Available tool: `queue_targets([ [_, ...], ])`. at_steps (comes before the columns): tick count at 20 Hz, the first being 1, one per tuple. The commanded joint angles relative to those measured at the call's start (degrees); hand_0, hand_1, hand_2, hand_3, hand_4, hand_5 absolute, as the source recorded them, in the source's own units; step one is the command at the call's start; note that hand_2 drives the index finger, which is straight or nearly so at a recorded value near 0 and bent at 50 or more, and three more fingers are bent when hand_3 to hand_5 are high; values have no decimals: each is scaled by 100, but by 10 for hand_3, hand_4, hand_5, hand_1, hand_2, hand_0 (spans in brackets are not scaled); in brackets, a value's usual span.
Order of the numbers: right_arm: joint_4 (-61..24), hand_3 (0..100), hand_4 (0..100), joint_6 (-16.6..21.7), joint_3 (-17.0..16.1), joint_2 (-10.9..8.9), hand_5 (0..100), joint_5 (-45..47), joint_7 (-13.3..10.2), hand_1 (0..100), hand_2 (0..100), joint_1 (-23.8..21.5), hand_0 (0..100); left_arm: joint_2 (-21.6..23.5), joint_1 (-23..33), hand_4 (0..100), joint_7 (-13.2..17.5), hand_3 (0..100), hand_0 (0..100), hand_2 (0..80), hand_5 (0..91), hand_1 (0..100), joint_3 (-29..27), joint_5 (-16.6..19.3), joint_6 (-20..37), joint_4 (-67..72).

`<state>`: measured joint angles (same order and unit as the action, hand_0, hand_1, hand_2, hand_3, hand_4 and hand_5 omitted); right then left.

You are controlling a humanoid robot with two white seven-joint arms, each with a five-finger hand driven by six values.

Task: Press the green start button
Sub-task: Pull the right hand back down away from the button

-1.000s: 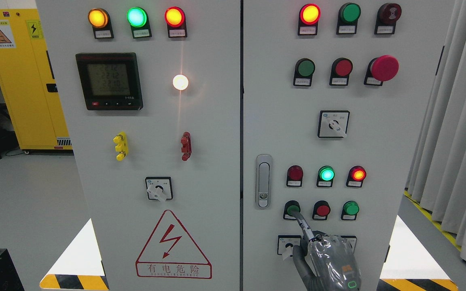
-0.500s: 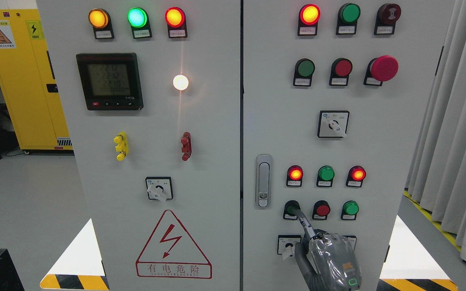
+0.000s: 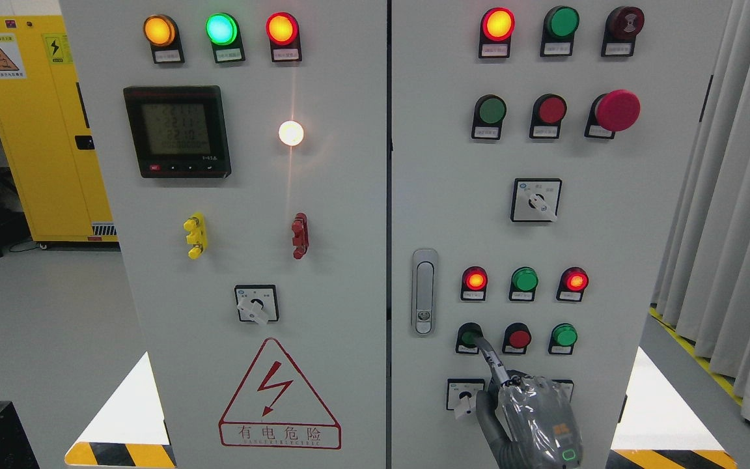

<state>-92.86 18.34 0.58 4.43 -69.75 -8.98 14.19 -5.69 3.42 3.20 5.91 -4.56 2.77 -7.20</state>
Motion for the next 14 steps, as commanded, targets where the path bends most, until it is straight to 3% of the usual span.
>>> queue_targets([
  [1, -478, 815, 856, 38, 162, 14, 979, 66, -34, 949, 0, -179, 837, -2, 1, 0, 23, 0, 120, 0, 0, 556, -2, -1, -5, 0],
  [10, -926, 819, 853, 82, 223, 6, 980, 250, -43, 943, 0, -320, 850, -2, 1, 0, 23, 0, 120, 0, 0, 556, -2, -1, -5, 0],
  [12, -1014, 815, 844, 82, 354, -3, 961, 688, -52, 945, 0, -373, 870, 6, 1, 0, 23, 0, 120, 0, 0, 556, 7, -1, -5, 0],
  [14, -1049, 745, 798, 91, 486, -29, 853, 1547, -8, 956, 0, -443, 923, 6, 1, 0, 23, 0, 120, 0, 0, 556, -2, -1, -5, 0],
])
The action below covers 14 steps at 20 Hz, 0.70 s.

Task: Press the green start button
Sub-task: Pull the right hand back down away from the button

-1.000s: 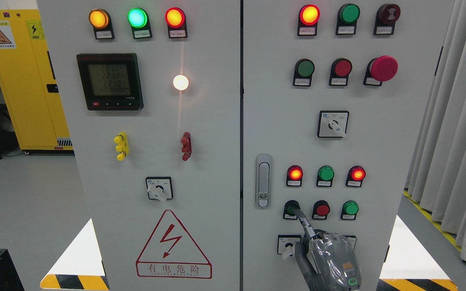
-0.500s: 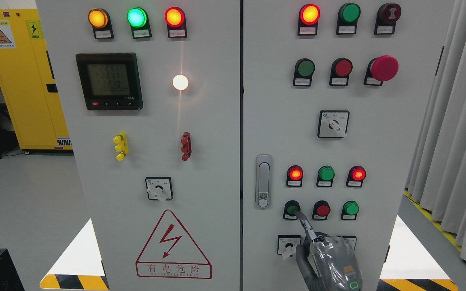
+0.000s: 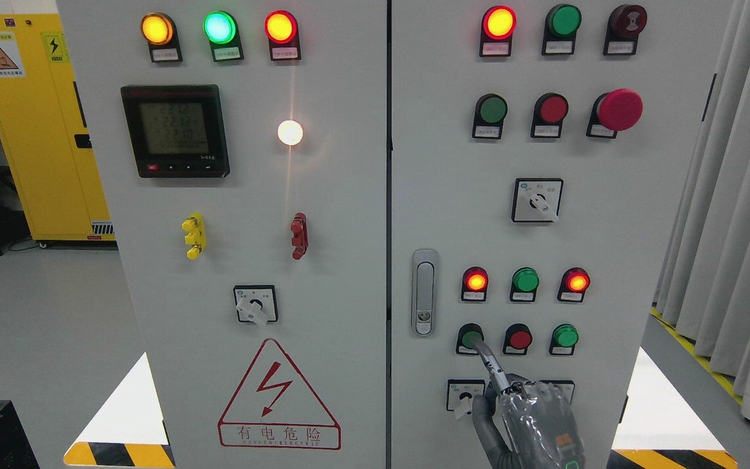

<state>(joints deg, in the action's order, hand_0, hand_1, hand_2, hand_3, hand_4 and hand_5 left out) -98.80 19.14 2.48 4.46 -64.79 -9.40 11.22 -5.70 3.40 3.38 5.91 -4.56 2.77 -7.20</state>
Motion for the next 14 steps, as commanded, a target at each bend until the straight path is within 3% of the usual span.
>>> queue_targets([
  [1, -456, 693, 761, 19, 366, -33, 821, 1570, 43, 940, 0, -172, 911, -2, 3, 0, 5, 0, 120, 0, 0, 556, -2, -1, -5, 0],
  [3, -464, 489, 576, 28, 542, -41, 672, 2467, 52, 868, 0, -260, 876, -2, 3, 0, 5, 0, 120, 0, 0, 556, -2, -1, -5, 0],
  [5, -491, 306, 356, 107, 770, -68, 416, 3101, 61, 853, 0, -427, 863, -2, 3, 0, 5, 0, 120, 0, 0, 556, -2, -1, -5, 0],
  [9, -447, 142, 189, 344, 991, -261, 202, 3683, 403, 820, 0, -656, 879, -2, 3, 0, 5, 0, 120, 0, 0, 556, -2, 8, -5, 0],
  [11, -412, 34, 70, 389, 1000, -270, 77, 3964, 404, 802, 0, -700, 899, 7, 3, 0, 5, 0, 120, 0, 0, 556, -2, -1, -5, 0],
  [14, -420, 0, 20, 397, 1000, -261, 16, 4438, 421, 789, 0, -744, 901, 7, 3, 0, 5, 0, 120, 0, 0, 556, 7, -1, -5, 0],
])
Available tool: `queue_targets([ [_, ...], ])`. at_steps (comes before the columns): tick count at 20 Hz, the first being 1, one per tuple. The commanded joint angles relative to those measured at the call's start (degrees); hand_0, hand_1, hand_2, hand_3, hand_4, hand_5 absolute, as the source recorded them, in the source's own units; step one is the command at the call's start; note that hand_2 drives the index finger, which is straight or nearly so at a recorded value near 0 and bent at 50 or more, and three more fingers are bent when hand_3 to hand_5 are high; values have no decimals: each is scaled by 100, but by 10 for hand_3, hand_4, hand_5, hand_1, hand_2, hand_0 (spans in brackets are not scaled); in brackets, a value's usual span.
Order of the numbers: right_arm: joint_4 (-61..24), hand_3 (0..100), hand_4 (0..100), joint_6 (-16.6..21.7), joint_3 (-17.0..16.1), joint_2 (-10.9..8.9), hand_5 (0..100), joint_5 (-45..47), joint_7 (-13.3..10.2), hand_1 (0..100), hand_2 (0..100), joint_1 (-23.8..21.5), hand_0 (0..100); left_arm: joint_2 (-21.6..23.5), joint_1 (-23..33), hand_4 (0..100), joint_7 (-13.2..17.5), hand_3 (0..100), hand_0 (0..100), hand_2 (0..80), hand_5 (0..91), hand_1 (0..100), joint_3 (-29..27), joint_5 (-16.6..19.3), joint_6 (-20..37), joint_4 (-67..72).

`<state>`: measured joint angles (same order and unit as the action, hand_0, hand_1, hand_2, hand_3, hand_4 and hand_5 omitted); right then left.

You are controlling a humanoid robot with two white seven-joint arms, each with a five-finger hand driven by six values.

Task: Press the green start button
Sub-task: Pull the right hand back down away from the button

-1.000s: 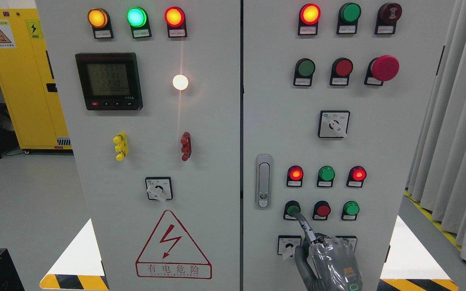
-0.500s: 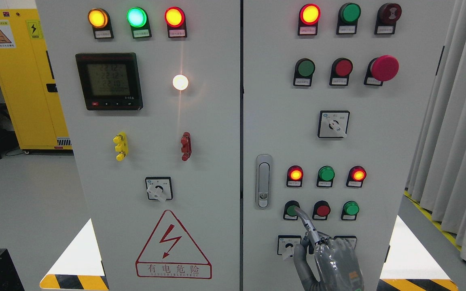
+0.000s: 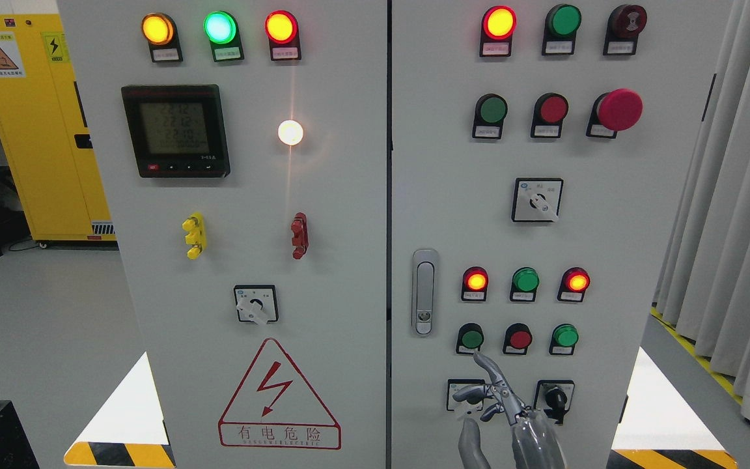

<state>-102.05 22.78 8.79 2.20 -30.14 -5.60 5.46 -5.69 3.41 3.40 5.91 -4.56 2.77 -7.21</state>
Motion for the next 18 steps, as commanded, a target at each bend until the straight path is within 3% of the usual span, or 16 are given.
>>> queue_targets([
  [1, -105, 0, 15, 34, 378, -35, 10, 1106, 42, 786, 0, -168, 909, -2, 1, 0, 3, 0, 120, 0, 0, 556, 7, -1, -5, 0],
  [6, -96, 0, 6, 34, 466, -44, 0, 1230, 50, 774, 0, -264, 923, 7, -7, 0, 3, 0, 120, 0, 0, 556, -2, -1, -5, 0],
  [11, -96, 0, 7, 34, 536, -44, 0, 1230, 50, 774, 0, -300, 817, -2, 1, 0, -6, 0, 120, 0, 0, 556, 7, -1, -5, 0],
  [18, -96, 0, 23, 34, 536, -44, 1, 1230, 50, 773, 0, -379, 763, -2, 1, 0, 3, 0, 120, 0, 0, 556, 7, -1, -5, 0],
])
